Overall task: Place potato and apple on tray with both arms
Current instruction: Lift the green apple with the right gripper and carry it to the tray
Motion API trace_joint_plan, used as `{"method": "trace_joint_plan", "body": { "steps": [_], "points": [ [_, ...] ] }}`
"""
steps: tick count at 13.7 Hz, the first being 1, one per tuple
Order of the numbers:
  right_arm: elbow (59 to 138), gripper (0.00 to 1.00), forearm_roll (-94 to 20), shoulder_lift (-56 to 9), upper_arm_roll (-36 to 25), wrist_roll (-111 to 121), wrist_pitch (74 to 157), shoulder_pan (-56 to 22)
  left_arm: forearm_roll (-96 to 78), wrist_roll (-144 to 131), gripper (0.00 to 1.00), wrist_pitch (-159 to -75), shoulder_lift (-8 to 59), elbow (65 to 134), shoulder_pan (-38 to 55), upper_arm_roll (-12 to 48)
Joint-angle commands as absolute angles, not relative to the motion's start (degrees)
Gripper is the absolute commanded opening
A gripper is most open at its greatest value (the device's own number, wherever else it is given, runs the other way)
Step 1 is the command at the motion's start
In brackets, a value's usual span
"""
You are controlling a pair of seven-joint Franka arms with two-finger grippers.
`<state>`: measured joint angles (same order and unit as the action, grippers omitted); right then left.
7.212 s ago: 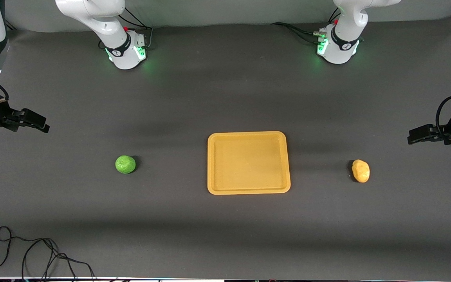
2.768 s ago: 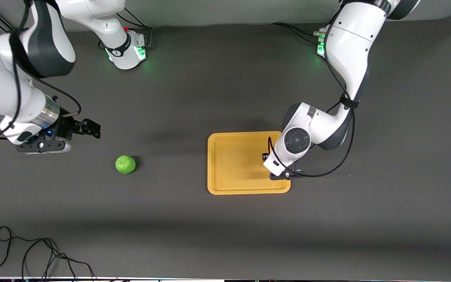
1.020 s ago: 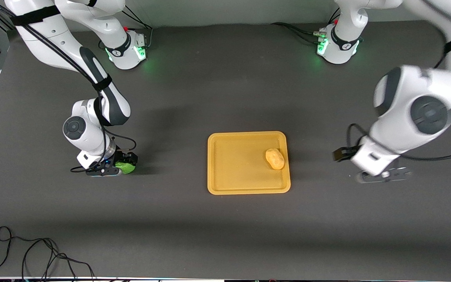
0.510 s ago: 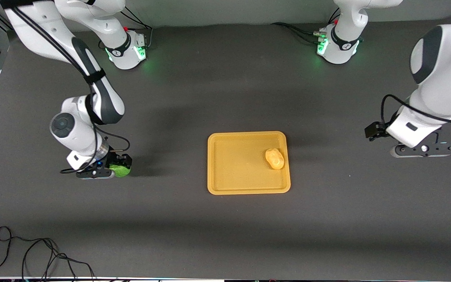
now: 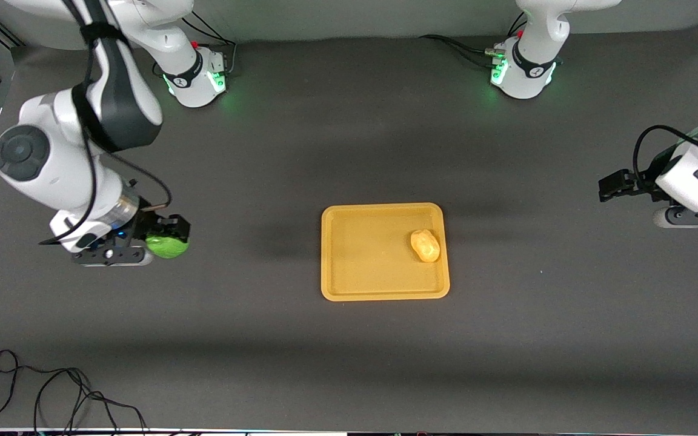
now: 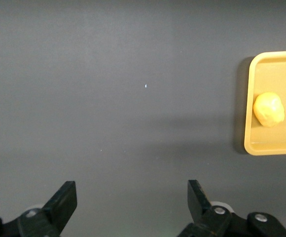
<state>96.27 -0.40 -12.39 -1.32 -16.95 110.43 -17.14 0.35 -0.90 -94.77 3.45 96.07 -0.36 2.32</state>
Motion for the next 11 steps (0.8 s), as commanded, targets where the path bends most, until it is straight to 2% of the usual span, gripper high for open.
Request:
{"method": "trace_joint_plan", "body": {
  "steps": [1, 3, 7, 8, 11],
  "points": [
    [85.5, 0.56, 0.1, -19.8, -1.8, -28.2, 107.6, -24.7, -0.1, 0.7, 1.0, -92.4, 2.6, 95.5, -0.8, 2.1],
    [77.2, 0.56, 0.3, -26.4, -1.8, -40.2, 107.0, -31.7, 0.1, 0.7, 1.0, -91.7, 1.9, 95.5, -0.8, 2.1],
    [56.8, 0.56, 0.7, -43.9, -1.8, -59.6, 104.8, -41.5, 0.2, 2.3, 1.0, -93.1, 2.2, 95.6, -1.6, 2.0],
    [53.6, 0.56, 0.8, -47.5, -2.1, -60.9, 105.3, -43.3, 0.7, 2.3, 1.0, -93.2, 2.1, 95.5, -1.5, 2.0],
    [53.1, 0.56, 4.4, -53.3, -1.8, -61.3, 112.0, -44.2, 3.6, 1.8, 1.0, -93.3, 2.6, 95.3, -1.4, 2.4]
  ]
}}
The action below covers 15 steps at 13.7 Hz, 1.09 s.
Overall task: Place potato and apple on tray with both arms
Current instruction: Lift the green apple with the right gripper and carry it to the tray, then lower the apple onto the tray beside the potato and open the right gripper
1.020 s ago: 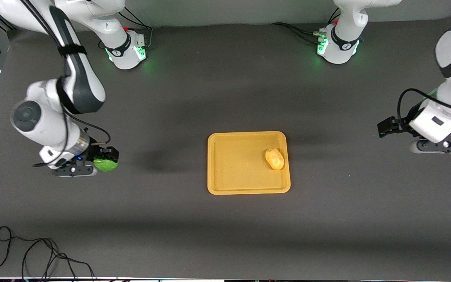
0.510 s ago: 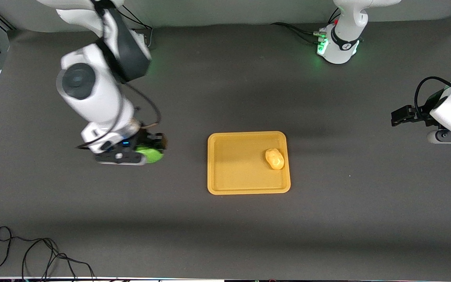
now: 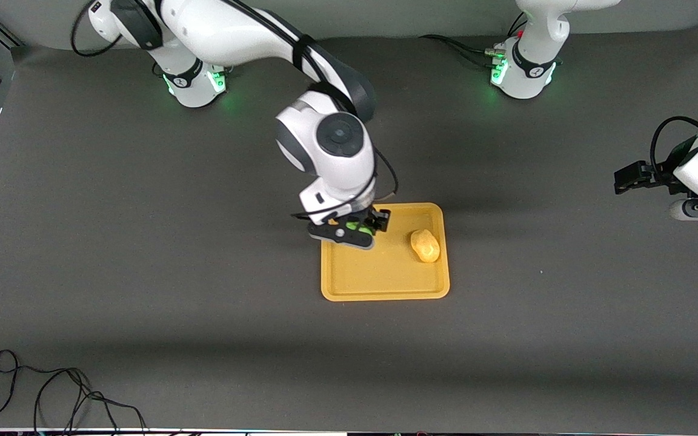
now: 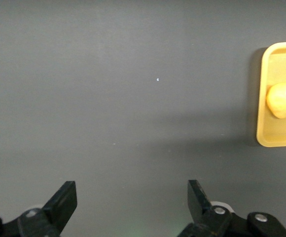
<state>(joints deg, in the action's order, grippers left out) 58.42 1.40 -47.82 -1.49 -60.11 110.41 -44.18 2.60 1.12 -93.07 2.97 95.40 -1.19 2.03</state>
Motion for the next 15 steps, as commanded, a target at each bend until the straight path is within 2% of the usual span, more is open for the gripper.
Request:
{"method": "trace_joint_plan", "body": {
  "steps": [1, 6, 10, 11, 12, 15],
  "points": [
    [53.2, 0.56, 5.0, -55.2, -1.8, -61.2, 114.5, -45.1, 3.3, 2.3, 1.0, -94.1, 2.7, 95.2, -1.5, 2.3],
    [53.2, 0.56, 6.0, -62.1, -1.9, -61.0, 123.2, -46.1, 0.4, 2.5, 1.0, -93.6, 3.1, 94.7, -1.5, 2.1],
    [53.3, 0.57, 6.2, -63.4, -1.9, -61.3, 125.0, -46.4, 0.4, 2.5, 1.0, -93.6, 3.5, 94.7, -1.6, 2.1],
    [53.4, 0.66, 6.2, -64.0, -1.9, -61.4, 125.4, -46.7, 0.6, 2.5, 1.0, -93.6, 3.6, 94.7, -1.6, 2.0],
    [53.5, 1.0, 6.2, -64.2, -1.8, -61.5, 125.5, -46.7, 0.6, 2.7, 1.0, -93.5, 3.6, 94.7, -1.7, 2.0],
    [53.5, 1.0, 5.6, -61.2, -1.8, -61.7, 122.0, -46.7, 0.5, 3.0, 1.0, -93.5, 3.6, 94.7, -1.9, 1.9]
  ]
}}
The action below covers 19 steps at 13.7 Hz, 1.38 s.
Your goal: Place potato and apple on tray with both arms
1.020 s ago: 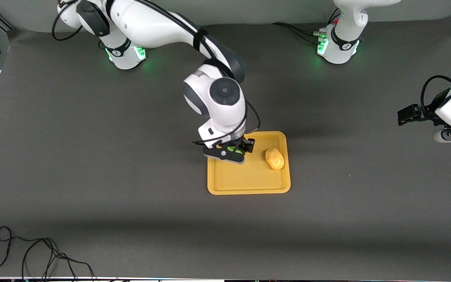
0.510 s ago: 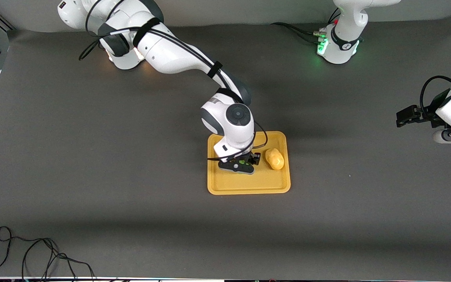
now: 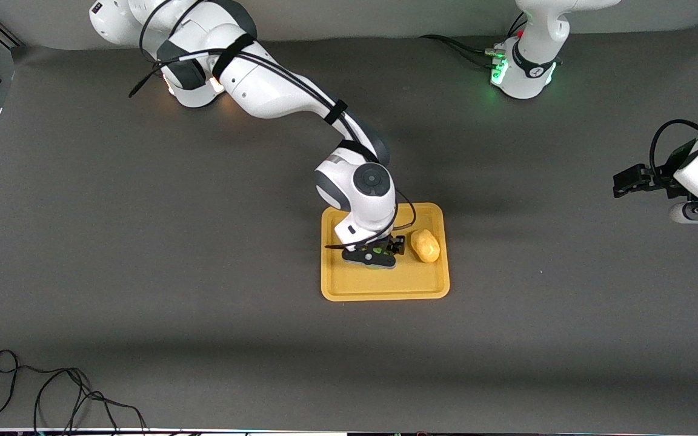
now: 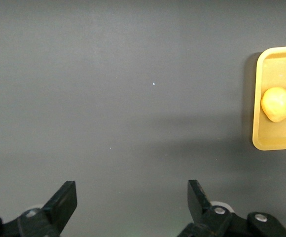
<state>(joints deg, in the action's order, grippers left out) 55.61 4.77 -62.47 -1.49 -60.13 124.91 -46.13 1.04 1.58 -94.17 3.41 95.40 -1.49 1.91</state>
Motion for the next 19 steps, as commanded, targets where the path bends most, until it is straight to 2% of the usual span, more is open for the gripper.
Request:
{"method": "trace_joint_plan", "body": {
  "steps": [1, 7, 11, 16, 19],
  "points": [
    [53.4, 1.0, 5.6, -59.3, -1.8, -61.7, 118.2, -46.6, 0.5, 3.0, 1.0, -93.7, 3.7, 94.7, -1.9, 1.9],
    [53.5, 1.0, 5.2, -44.6, -2.5, -60.5, 97.2, -41.1, 0.6, 2.7, 1.0, -93.5, 4.0, 95.0, -2.0, 1.9],
    [57.5, 1.0, 5.2, -34.1, -3.0, -46.3, 86.9, -35.2, 0.6, 2.7, 1.0, -92.4, 3.7, 94.7, -1.8, 2.0],
    [81.3, 1.0, 2.5, -12.0, -2.7, -23.5, 90.6, -20.0, 0.6, 2.7, 1.0, -92.7, 4.0, 94.8, -3.2, 1.9],
    [87.9, 1.0, 2.4, -5.1, -2.3, -13.6, 91.1, -12.2, 0.5, 2.9, 1.0, -93.1, 4.0, 94.8, -4.0, 2.0]
  ]
}}
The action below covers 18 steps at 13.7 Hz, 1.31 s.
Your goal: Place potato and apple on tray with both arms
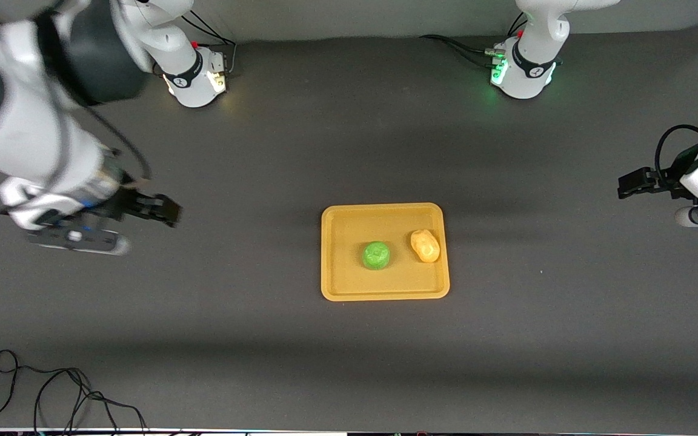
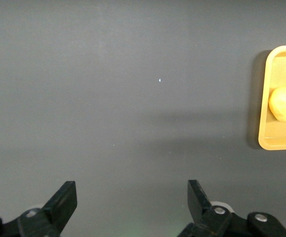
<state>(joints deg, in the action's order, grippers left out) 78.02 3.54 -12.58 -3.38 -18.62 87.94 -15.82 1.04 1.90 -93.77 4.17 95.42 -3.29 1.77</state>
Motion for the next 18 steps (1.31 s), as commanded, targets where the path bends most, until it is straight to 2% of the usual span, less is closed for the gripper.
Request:
{"method": "trace_joint_plan", "body": {
  "steps": [1, 7, 18],
  "points": [
    [89.1, 1.0, 2.4, -3.8, -2.2, -10.8, 91.1, -9.5, 0.6, 2.9, 1.0, -93.0, 3.6, 94.8, -4.0, 1.9],
    [91.2, 1.0, 2.3, -1.8, -2.2, -0.7, 91.0, 0.2, 0.4, 3.5, 1.0, -93.3, 3.3, 95.2, -4.3, 1.9],
    [90.3, 1.0, 2.2, -2.4, -2.6, -0.9, 90.2, 0.4, 1.5, 2.7, 1.0, -95.3, 3.3, 93.5, -4.0, 2.2]
  ]
}}
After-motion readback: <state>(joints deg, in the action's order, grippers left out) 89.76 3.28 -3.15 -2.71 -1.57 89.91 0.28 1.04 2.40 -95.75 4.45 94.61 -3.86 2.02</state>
